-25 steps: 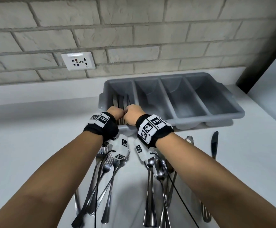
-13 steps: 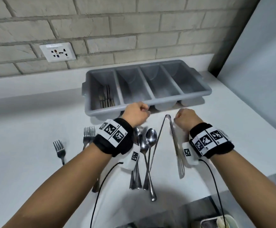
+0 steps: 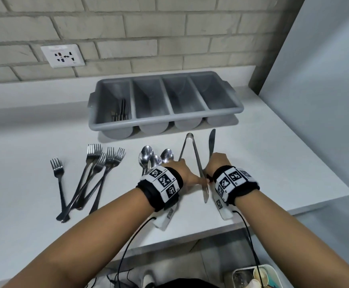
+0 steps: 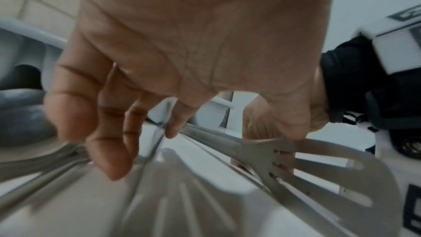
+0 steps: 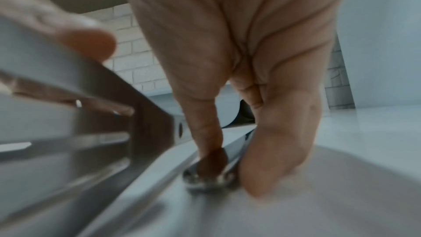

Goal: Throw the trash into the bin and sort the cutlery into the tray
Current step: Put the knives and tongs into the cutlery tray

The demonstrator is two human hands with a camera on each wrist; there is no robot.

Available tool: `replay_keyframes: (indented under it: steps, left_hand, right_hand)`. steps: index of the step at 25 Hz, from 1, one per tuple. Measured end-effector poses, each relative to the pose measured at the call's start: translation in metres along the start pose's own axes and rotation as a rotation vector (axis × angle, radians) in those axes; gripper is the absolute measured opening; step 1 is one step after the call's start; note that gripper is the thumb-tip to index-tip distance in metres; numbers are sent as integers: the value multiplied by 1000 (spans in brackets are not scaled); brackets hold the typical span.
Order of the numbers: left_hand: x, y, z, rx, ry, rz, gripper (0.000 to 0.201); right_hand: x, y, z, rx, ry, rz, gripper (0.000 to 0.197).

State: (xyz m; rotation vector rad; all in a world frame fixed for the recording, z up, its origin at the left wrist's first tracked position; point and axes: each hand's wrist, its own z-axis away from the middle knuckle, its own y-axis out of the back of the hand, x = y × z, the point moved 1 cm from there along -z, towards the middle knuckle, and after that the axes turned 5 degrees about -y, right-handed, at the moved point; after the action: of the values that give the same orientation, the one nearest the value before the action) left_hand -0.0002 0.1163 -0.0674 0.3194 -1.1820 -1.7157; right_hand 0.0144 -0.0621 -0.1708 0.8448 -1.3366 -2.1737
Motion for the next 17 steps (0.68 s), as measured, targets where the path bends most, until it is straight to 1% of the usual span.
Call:
replay_keyframes:
  steps: [2,3,5,6,9,11,13,14,15,17]
  left_hand:
    - [3,0,6,36,35,7,110]
    - [6,1,8,40,51,-16,111]
    - [14,0,14,11,73,-14,115]
    - [18,-1,16,2,84,29,114]
    - [22,-3,15,16,144,121,92]
    - [19,-3,16,57,135,185,87]
    - [13,-1,21,125,128,273,93]
    - [12,2,27,176,131,309,99]
    - [7,4,32,216,130,341,98]
    - [-1,12,44,245,102,429,82]
  right_hand:
    - [2,1,3,-2,-16,-74,11]
    - [4,3,6,-12,-12,-106,13]
    - [7,2,9,-33,-21,-144,16]
    - [7,1,9,-32,-22,-153,15]
    - [16,-16,-8,-26,-11,-187,10]
    - [29,-24,-16,-3,16,-206,10]
    - [41,-27,-14,3,74,-214,17]
    - [45,-29,-10,-23,83,-237,17]
    - [48,-27,-3,-28,112,-248,14]
    - [50,-21,14,-33,166,-239,10]
